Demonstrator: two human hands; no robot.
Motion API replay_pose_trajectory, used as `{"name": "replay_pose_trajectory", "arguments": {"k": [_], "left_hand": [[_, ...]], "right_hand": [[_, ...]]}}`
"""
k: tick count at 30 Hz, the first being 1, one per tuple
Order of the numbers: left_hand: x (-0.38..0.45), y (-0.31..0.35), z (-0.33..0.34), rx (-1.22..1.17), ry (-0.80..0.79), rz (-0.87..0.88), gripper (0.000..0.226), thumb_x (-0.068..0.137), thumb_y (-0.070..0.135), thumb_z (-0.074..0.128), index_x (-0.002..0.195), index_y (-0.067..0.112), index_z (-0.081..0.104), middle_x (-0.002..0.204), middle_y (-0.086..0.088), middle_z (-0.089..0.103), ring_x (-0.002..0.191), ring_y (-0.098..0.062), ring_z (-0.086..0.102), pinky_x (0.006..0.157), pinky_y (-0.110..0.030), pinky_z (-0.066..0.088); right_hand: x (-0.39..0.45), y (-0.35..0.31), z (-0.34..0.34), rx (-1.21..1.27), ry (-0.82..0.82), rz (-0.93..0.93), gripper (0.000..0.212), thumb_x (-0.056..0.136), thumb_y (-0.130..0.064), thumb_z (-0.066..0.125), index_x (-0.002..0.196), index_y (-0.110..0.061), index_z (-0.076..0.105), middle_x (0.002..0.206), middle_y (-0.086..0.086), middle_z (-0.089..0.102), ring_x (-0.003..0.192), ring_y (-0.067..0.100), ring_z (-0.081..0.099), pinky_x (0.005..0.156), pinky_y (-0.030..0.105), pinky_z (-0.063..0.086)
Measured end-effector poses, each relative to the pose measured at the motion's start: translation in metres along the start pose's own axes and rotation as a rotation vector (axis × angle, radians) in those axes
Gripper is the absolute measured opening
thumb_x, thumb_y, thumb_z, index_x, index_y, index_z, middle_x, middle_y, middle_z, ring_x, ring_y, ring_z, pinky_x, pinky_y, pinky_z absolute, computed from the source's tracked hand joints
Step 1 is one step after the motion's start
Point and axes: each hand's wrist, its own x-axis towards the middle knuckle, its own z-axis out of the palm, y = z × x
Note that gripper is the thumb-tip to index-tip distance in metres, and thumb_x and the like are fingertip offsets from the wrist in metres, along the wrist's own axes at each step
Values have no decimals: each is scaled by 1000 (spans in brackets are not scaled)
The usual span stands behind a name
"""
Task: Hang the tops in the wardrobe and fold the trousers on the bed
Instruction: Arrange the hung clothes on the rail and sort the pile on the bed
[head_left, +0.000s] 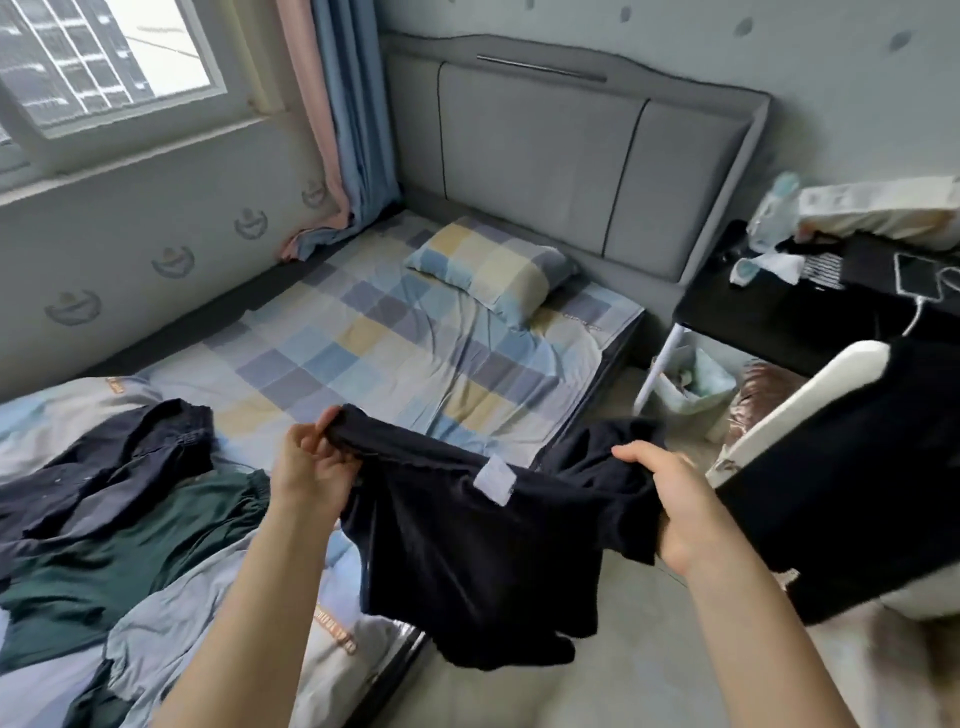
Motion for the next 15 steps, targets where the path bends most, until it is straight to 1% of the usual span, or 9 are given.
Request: {"name": "replay_pose_trajectory", "arguments": {"k": [1,2,4,6,8,11,12,14,15], "left_hand": [[-3,-6,21,-46,-31,-6,23,91,14,47,77,10,66,53,2,55,54,-10,55,64,-19,48],[-5,-12,39,-55,-75,-6,25,95,18,51,77,10,68,61,0,62,61,-10,62,70,-20,51],[-9,-32,79,92,-98,4,19,95,21,60,105,7,67,86,-5,68,81,-16,68,85,-27,54],[-19,-52,112,234,-111,70,31,92,16,65,122,10,60,90,-5,71,82,-16,70,77,-29,57],[-34,-73,140,375,-184,137,28,90,12,67,118,9,63,86,-5,75,77,-16,73,64,-29,58],[-58,-101,176,567,-310,217,13,91,10,65,104,11,69,76,-4,75,65,-13,72,52,-21,54],[-67,-106,185,603,-345,252,10,91,10,65,100,12,70,73,-3,74,61,-12,70,51,-20,53],[-84,-117,205,678,-402,321,8,92,12,65,95,18,71,73,-2,71,61,-11,67,51,-20,53],[-91,-121,213,701,-436,350,10,92,13,66,92,20,72,74,-1,70,63,-12,67,52,-20,53]], "right_hand": [[6,3,-18,-56,27,11,29,80,-15,66,109,-13,61,102,18,68,88,35,68,76,52,56],[11,9,-33,-139,43,23,29,82,-15,65,110,-13,57,105,17,65,93,34,65,83,51,55],[21,22,-65,-367,26,50,29,85,-13,59,114,-11,54,107,14,63,98,29,62,86,42,54],[30,38,-93,-577,-35,82,26,86,-5,51,111,-3,58,99,12,65,91,25,63,75,35,51],[36,51,-118,-681,-103,109,17,84,2,47,95,6,59,86,13,58,79,23,57,67,33,44],[43,56,-145,-719,-184,210,4,85,-6,51,84,-5,54,83,12,50,73,22,50,65,32,42],[45,55,-149,-755,-198,245,5,87,-13,53,83,-9,53,83,10,50,73,21,50,65,28,43],[54,50,-165,-981,-117,249,16,91,-28,54,94,-12,55,95,5,54,84,18,55,71,17,43],[61,48,-172,-1101,-10,194,30,93,-35,53,111,-11,53,112,5,53,102,20,55,82,18,42]]}}
